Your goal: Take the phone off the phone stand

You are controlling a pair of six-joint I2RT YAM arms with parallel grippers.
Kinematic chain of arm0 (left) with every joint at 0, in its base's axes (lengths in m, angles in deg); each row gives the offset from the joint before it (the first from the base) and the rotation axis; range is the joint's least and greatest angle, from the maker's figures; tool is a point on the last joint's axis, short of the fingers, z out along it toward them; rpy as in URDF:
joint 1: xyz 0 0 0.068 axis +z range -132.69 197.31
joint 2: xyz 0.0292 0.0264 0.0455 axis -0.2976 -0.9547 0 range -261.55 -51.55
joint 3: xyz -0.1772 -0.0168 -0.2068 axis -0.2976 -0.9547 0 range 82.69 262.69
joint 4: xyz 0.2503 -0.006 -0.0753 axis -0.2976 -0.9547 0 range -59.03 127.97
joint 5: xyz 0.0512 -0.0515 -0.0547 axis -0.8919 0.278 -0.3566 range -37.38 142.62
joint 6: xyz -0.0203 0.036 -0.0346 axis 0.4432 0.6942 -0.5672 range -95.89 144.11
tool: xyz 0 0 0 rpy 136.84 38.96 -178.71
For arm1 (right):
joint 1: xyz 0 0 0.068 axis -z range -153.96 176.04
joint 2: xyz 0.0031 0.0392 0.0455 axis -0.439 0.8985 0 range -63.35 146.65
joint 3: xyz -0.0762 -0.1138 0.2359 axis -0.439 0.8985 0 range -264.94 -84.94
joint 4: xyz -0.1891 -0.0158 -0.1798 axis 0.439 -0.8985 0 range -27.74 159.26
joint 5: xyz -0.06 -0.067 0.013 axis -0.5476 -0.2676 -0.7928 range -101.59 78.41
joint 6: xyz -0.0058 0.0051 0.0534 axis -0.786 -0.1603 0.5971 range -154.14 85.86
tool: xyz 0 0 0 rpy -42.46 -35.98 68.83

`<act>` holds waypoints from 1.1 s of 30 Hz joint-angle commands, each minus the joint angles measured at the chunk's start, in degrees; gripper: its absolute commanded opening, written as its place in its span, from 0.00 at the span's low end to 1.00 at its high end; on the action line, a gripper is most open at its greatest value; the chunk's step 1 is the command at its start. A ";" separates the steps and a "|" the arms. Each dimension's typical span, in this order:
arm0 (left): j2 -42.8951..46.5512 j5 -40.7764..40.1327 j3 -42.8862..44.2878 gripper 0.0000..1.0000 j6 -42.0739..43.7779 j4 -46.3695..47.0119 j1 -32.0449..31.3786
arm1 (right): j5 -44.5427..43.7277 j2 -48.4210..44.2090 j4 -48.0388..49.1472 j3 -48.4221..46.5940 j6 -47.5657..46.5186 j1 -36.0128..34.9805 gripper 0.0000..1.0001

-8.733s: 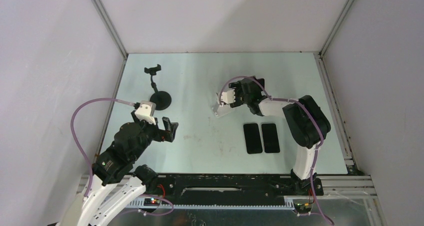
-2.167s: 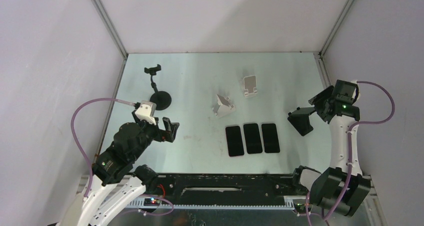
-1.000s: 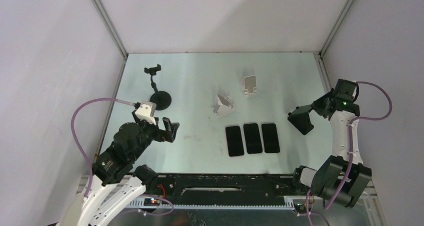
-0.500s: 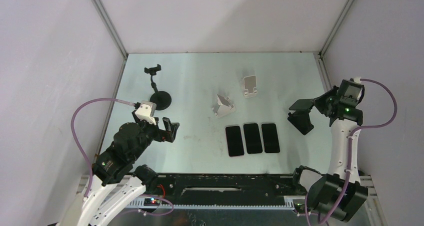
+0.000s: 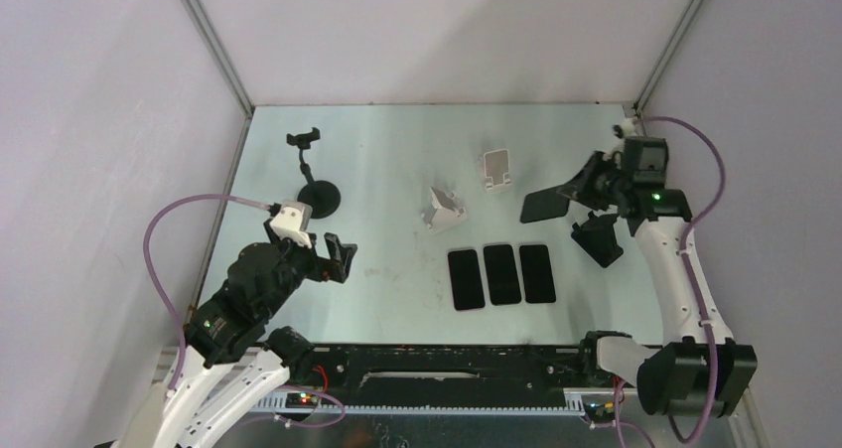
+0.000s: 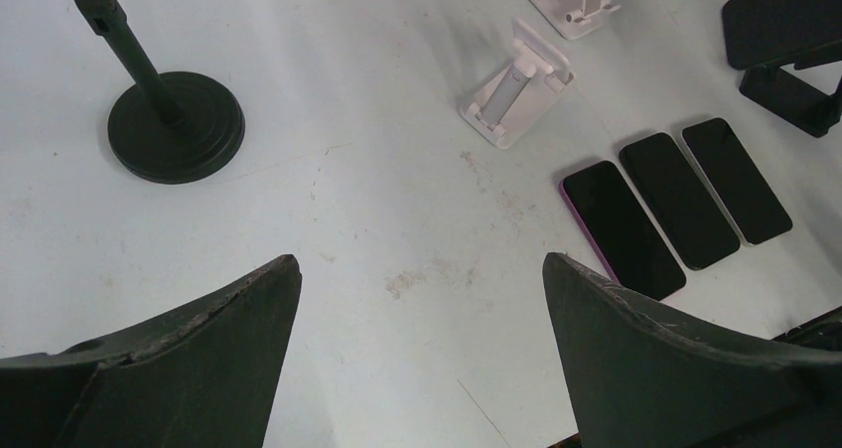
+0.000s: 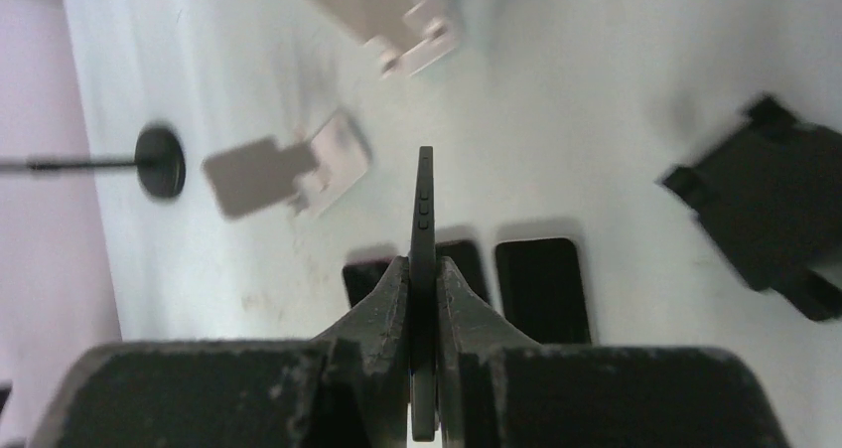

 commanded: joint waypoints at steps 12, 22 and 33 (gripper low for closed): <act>2.52 -0.90 -0.39 0.98 -0.48 2.47 -0.32 | 18.28 21.91 -3.73 -18.67 -23.39 -34.29 0.00; 2.62 -0.89 -0.40 0.98 -0.48 2.43 -0.33 | 20.34 49.44 -26.97 -44.13 -46.51 -48.52 0.04; 2.24 -0.91 -0.45 0.98 -0.48 2.51 -0.33 | 24.31 64.09 -45.32 -58.63 -61.18 -52.50 0.09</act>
